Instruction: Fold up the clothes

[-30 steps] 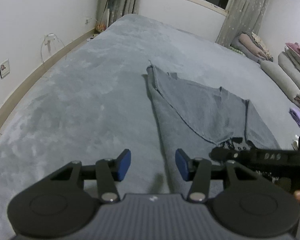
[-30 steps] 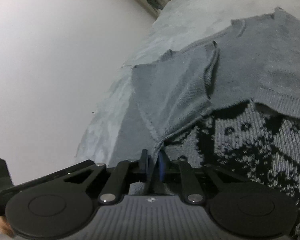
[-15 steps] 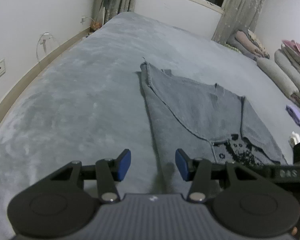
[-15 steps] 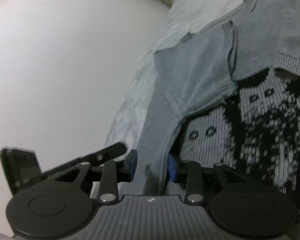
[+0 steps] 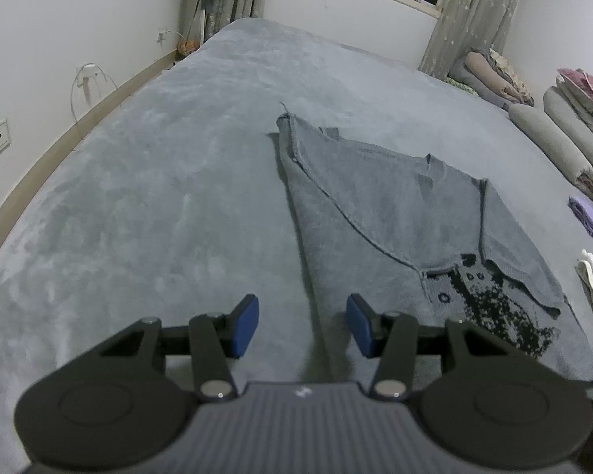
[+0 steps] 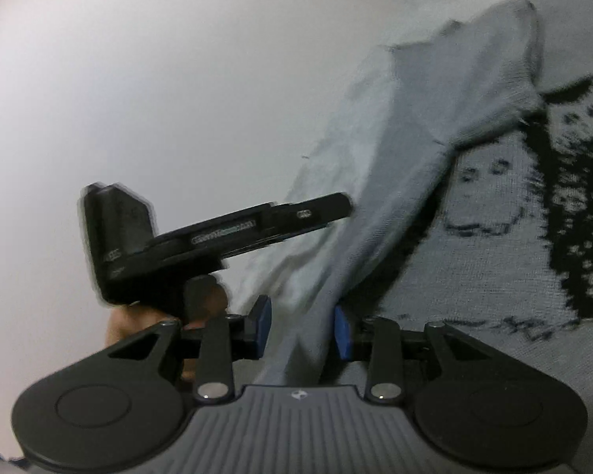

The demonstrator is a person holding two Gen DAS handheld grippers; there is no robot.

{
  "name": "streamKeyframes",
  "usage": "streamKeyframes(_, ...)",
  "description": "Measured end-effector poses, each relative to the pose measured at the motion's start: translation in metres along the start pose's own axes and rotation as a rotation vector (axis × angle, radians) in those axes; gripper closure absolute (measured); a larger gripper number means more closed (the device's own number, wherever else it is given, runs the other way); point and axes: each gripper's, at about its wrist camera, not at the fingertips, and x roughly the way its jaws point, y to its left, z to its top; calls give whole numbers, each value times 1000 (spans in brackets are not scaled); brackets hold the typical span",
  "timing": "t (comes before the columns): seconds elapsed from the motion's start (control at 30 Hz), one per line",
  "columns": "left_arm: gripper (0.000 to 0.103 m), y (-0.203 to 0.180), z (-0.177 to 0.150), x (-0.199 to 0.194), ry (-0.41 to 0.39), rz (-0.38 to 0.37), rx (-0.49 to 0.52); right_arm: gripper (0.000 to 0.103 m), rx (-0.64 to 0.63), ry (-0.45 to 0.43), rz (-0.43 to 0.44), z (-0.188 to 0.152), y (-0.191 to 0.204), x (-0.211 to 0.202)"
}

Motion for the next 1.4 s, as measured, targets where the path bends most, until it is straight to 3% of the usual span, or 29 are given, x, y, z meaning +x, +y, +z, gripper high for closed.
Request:
streamKeyframes(0.13, 57, 0, -1, -2, -2, -8, -4, 67, -20, -37, 46, -7, 10, -12)
streamKeyframes(0.23, 57, -4, -3, -8, -2, -19, 8, 67, 18, -30, -39, -10, 8, -4)
streamKeyframes(0.37, 57, -14, -17, -29, -24, -18, 39, 67, 41, 0, -73, -25, 8, -1)
streamKeyframes(0.63, 56, -20, -63, -77, -27, 1, -29, 66, 29, 46, -128, -60, 19, 0)
streamKeyframes(0.8, 56, -32, -95, -84, 6, 18, 45, 66, -50, 49, -126, -80, 39, -4)
streamKeyframes(0.93, 51, -39, -114, -90, -3, 56, 157, 66, -132, 51, -181, -90, 55, -3)
streamKeyframes(1.07, 51, -34, -118, -97, -10, 57, 182, 59, -218, 59, -197, -99, 76, 1)
streamKeyframes(1.4, 49, -38, -125, -93, -26, 124, 312, 58, -382, 82, -148, -123, 104, 17)
